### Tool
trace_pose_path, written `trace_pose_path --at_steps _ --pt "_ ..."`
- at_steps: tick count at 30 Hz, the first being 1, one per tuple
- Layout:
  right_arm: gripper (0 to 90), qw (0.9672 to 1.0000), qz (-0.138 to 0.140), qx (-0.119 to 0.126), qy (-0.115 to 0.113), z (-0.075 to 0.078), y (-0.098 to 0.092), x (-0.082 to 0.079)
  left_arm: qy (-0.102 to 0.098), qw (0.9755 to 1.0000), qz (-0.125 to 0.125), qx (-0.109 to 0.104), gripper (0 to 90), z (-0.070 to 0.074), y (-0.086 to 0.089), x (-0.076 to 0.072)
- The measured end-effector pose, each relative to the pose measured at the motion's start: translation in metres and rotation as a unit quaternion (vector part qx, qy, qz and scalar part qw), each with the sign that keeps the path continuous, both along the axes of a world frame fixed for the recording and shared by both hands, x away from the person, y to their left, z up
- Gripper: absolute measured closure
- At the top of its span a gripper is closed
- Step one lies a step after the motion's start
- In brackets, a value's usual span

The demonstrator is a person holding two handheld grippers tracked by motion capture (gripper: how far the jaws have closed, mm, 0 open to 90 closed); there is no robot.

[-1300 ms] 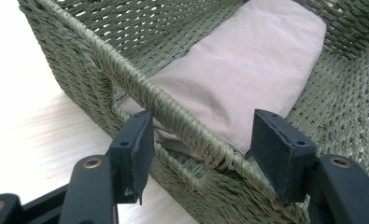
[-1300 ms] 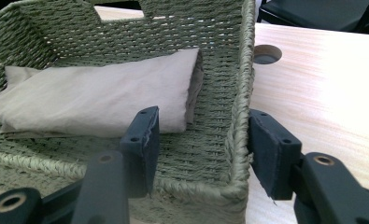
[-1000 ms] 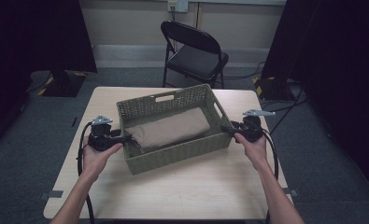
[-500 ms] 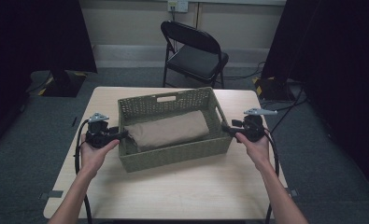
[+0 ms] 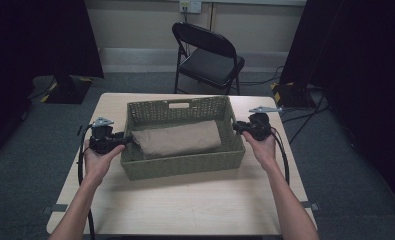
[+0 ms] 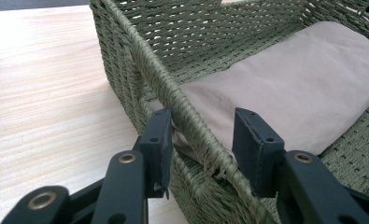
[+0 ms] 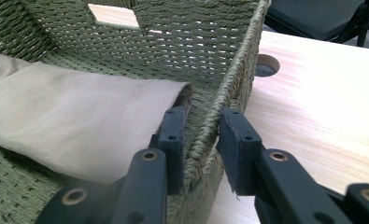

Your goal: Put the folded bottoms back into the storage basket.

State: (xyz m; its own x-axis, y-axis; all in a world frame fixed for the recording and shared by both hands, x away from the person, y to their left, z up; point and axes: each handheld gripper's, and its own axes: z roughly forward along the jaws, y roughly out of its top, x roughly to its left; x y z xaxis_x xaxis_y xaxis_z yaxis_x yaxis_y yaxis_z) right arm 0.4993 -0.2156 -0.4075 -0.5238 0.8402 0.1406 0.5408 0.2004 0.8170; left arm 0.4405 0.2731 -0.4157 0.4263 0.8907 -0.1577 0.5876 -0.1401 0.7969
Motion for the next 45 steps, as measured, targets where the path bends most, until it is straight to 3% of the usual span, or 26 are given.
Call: trace_pose_path --at_steps 3,5,7,8,10,12,14,16,23,27,39,42,45 --pt "72.1 0.9999 0.001 -0.016 -0.007 0.001 0.001 -0.005 0.008 0.9994 0.003 -0.034 58.8 -0.002 0.005 0.0" --pt "72.3 0.9998 -0.005 -0.017 -0.01 0.001 0.001 -0.009 0.007 0.9994 0.003 -0.035 55.8 -0.001 0.004 -0.002" --pt "72.3 0.9998 -0.01 -0.012 -0.011 0.0 0.0 -0.012 0.0 0.9994 0.011 -0.033 42.8 0.002 0.004 -0.006" --pt "72.4 0.9998 -0.013 -0.007 -0.01 0.0 0.0 -0.013 -0.007 0.9995 0.006 -0.031 41.9 0.004 0.005 -0.008" --pt "72.1 0.9999 -0.012 -0.007 -0.01 0.0 -0.001 -0.016 -0.005 0.9996 -0.009 -0.026 44.8 0.005 0.006 -0.01" --pt "71.6 0.9999 -0.01 -0.009 -0.011 0.0 -0.002 -0.021 -0.006 0.9996 -0.016 -0.021 61.1 0.002 0.006 -0.01" --pt "70.9 1.0 -0.006 -0.003 -0.006 0.0 -0.004 -0.026 -0.003 0.9993 -0.015 -0.034 63.1 0.0 0.008 -0.009" --pt "70.4 0.9999 -0.002 -0.006 -0.008 0.0 -0.004 -0.03 -0.006 0.9995 -0.012 -0.028 64.4 0.0 0.006 -0.008" --pt "69.0 0.9999 0.004 -0.012 -0.011 0.001 -0.004 -0.043 -0.007 0.9992 -0.008 -0.037 66.6 -0.001 0.009 -0.005" --pt "68.6 0.9999 0.006 -0.007 -0.011 0.001 -0.005 -0.049 -0.007 0.9995 -0.01 -0.03 67.6 0.0 0.008 -0.007" --pt "68.6 0.9999 0.011 -0.003 -0.011 0.0 -0.006 -0.049 -0.012 0.9996 -0.009 -0.022 67.1 0.0 0.007 -0.015" --pt "68.5 0.9998 0.012 -0.001 -0.013 0.0 -0.006 -0.049 -0.011 0.9992 -0.012 -0.036 66.7 -0.001 0.01 -0.014" --pt "67.7 0.9998 0.011 0.002 -0.014 -0.001 -0.007 -0.049 -0.012 0.9994 -0.012 -0.029 66.5 0.0 0.008 -0.013"
